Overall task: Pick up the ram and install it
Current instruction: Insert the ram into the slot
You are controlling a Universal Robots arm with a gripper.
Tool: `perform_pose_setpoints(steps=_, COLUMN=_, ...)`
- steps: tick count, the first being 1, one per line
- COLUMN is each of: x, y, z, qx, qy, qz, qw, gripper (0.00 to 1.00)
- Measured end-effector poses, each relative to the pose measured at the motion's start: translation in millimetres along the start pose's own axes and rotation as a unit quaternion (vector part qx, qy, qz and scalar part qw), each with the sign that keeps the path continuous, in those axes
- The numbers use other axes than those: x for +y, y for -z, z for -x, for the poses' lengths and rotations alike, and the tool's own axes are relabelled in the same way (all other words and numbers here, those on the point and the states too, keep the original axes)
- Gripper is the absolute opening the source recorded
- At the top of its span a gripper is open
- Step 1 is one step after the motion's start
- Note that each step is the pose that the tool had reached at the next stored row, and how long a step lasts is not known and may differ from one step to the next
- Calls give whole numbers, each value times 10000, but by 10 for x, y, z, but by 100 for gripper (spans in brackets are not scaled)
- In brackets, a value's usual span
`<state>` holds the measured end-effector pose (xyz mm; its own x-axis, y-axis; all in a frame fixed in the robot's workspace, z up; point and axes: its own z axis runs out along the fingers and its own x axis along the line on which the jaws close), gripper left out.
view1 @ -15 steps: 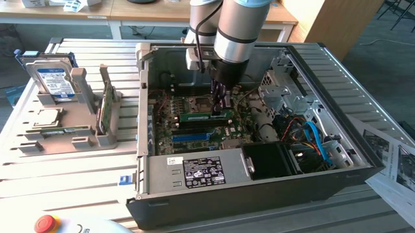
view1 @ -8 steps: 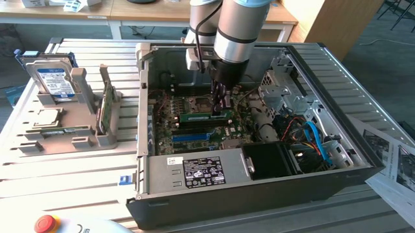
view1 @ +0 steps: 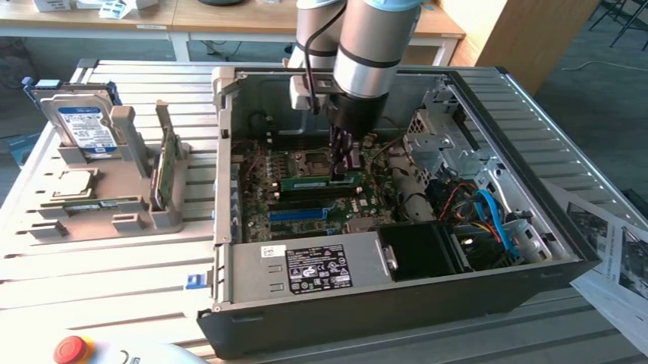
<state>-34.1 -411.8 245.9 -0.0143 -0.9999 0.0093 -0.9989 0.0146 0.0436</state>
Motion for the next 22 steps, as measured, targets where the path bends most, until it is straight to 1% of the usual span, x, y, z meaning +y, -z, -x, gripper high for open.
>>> perform_pose_setpoints(steps=2, x=3, y=-3, z=0, qx=-4, qy=1, qz=-6, qw=10000, gripper=12)
perform_pose_setpoints(steps=9, x=4, y=-6, z=0, qx=-3, qy=1, qz=-7, qw=10000, gripper=12)
perform_pose_setpoints(steps=15, x=4, y=-24, z=0, qx=-17, qy=1, qz=-6, qw=10000, gripper=12)
perform_pose_setpoints(steps=17, x=3, y=-28, z=0, qx=-31, qy=2, qz=-6, qw=10000, gripper=12)
perform_pose_setpoints(steps=19, x=3, y=-29, z=0, qx=-55, qy=3, qz=-6, qw=10000, gripper=12)
perform_pose_setpoints(steps=22, x=3, y=-30, z=1, qx=-60, qy=4, qz=-6, qw=10000, gripper=12)
